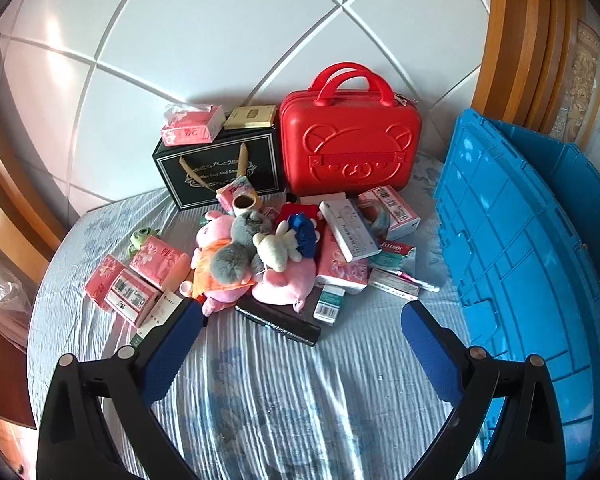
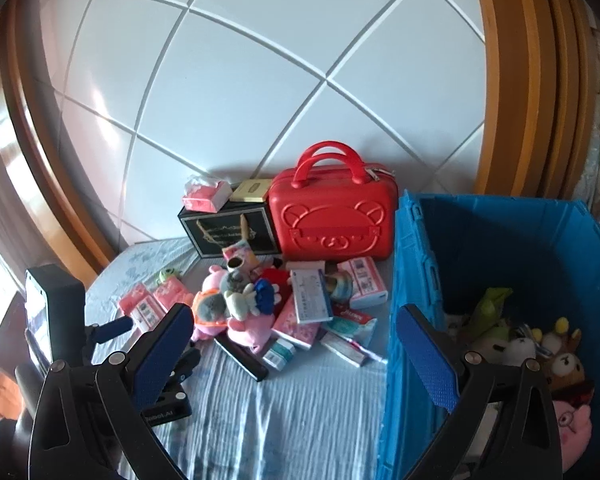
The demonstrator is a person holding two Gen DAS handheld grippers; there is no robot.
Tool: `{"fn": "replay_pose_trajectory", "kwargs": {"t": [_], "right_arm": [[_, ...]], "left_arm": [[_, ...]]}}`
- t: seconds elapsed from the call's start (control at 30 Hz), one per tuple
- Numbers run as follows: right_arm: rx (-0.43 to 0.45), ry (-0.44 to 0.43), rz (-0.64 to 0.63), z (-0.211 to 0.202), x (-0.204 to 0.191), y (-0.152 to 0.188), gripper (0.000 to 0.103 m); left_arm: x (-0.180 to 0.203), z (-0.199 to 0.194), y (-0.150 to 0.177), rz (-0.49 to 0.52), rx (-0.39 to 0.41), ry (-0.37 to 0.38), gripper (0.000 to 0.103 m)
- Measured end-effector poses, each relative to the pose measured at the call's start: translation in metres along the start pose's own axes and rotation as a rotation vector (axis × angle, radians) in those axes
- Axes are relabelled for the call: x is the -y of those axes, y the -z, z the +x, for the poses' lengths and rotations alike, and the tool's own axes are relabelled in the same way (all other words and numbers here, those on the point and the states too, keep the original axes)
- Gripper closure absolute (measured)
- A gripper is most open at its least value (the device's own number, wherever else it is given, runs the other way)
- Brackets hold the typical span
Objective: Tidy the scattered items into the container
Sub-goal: 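Move both grippers back from the bin to the pile on the bed, then grasp the white-green patch box with left gripper while right gripper reaches another black roll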
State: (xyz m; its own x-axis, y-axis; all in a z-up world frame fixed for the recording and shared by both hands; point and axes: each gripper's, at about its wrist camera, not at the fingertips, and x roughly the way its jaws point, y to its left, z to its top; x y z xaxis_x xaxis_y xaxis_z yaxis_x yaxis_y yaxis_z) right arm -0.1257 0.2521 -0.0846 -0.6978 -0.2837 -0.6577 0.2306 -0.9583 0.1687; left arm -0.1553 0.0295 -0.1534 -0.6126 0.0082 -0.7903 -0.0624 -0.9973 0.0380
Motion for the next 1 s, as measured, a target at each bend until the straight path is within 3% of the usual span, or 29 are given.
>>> {"fn": "replay_pose_trajectory", "kwargs": {"t": [0.63,1.0], "right_arm": [[-0.230,-0.053,-0.061,0.143,-0.077,0.080,0.000],[-0.365,-0.091,-0.161,0.251,-0.108,0.132,0.001]], "left_arm": [[-0.145,0.111,0.088,-0.065,-0.193,-0.055,0.004],[-0.218,0.180,0.124,0.009,-0.163,-0.056,0.004]]}}
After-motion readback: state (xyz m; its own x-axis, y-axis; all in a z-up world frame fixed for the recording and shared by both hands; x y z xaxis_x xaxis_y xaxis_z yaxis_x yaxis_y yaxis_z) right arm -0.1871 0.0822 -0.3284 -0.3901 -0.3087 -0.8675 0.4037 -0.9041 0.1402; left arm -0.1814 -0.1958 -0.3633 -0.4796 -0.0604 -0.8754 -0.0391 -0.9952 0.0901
